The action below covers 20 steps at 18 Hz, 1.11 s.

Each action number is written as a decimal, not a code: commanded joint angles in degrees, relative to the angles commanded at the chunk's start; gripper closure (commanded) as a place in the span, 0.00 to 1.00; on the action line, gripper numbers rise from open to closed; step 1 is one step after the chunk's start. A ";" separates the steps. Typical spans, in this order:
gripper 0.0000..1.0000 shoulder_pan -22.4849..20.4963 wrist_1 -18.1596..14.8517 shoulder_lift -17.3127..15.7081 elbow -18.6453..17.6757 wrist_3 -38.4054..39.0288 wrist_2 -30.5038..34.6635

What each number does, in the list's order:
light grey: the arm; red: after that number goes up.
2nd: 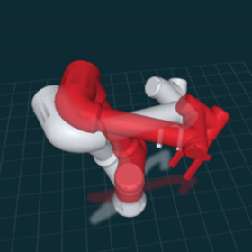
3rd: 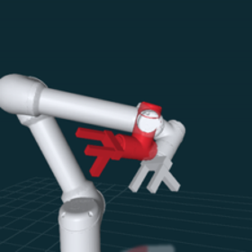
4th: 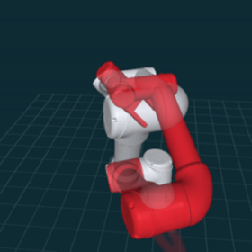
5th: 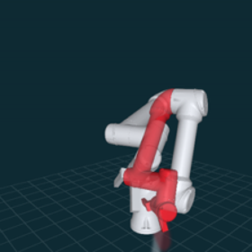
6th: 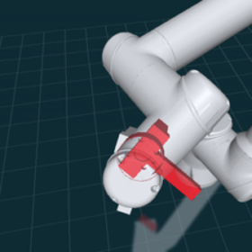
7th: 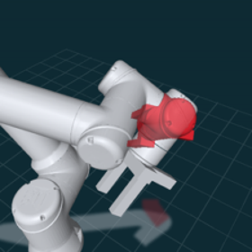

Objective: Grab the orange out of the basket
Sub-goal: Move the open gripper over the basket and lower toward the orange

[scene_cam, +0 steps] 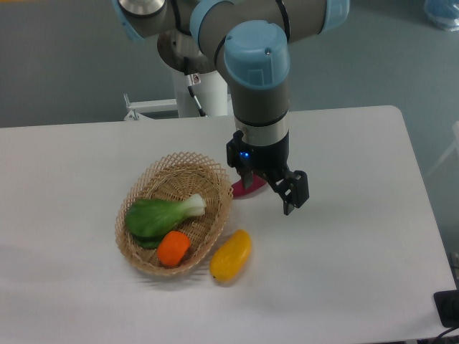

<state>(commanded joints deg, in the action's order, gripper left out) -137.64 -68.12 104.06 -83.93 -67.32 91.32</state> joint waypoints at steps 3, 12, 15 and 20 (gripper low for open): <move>0.00 0.26 0.53 0.26 -0.44 0.00 0.09; 0.00 1.75 2.63 1.49 -2.54 15.17 -5.71; 0.00 4.91 3.07 2.81 -5.62 19.15 -5.89; 0.00 7.99 4.92 6.06 -8.17 26.80 -12.03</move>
<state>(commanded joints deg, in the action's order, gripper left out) -129.64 -63.20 110.12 -92.10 -40.52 79.29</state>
